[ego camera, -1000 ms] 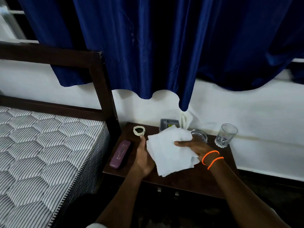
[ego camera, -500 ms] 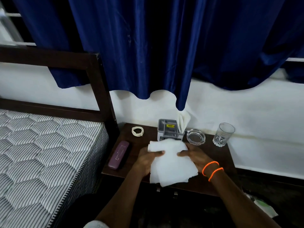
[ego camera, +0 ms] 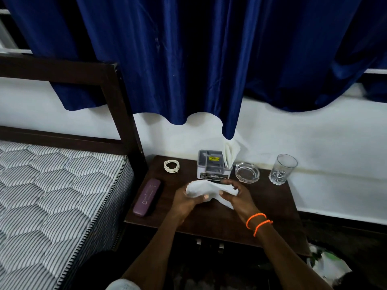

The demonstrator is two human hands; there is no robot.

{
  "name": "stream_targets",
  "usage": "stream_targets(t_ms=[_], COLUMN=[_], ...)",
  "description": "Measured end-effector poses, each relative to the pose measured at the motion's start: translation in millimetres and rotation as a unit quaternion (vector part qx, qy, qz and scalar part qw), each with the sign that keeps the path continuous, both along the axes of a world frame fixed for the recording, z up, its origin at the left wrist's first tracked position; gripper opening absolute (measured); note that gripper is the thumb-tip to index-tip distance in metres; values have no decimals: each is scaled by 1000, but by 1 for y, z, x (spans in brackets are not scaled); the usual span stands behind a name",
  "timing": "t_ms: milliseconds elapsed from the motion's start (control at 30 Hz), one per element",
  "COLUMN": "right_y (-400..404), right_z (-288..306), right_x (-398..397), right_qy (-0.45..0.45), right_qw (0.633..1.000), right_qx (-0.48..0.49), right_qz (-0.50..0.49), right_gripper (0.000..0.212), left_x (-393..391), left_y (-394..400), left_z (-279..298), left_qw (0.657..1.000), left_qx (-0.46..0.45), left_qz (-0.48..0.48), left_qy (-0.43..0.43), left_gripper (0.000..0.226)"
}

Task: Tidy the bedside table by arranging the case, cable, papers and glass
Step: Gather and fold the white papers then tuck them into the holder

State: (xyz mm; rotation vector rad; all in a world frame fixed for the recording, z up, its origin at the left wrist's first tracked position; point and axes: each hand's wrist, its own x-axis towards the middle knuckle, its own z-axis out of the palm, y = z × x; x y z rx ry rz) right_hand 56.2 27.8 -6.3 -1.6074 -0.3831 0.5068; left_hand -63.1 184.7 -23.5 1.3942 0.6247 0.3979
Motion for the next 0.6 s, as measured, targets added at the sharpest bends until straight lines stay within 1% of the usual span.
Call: stream_targets(t_ms=[67,133,200,233,267,333,367,500,600], right_y=[3,6,8,8,8,6,4,1,7], right_z=[-1,0,0,-1,-1,-3,-4,-7,-5], right_x=[0,1,3,3,1,-2,-4,-4,-5], right_qy=[8,41,64,69,69,62,58,47,18], right_qw=[1000,999,996,995,995,996,997,999,1000], right_qx=[8,35,59,67,73,59,48,23,-8], right_qz=[2,-7,-14,-9,1,9,5,-8,-22], right_gripper=[32,27,30,33,35,41,44,56,50], left_x=[3,8,14,17,19,20,18,11,15], left_y=[-2,-4,-6,-7,-8,-10,-11,-12,-10], left_z=[-3,2,10,15,19,22,23,18,20], left_qw=[1000,999,998,997,997,996,996,995,994], left_qx=[-7,-22,-9,-4,-1,0,-1,-10,-26], left_qz=[17,39,68,70,67,70,79,95,102], left_qy=[7,2,-3,-12,-26,-46,-43,-27,-40], left_gripper=[33,21,17,20,30,55,64,73,86])
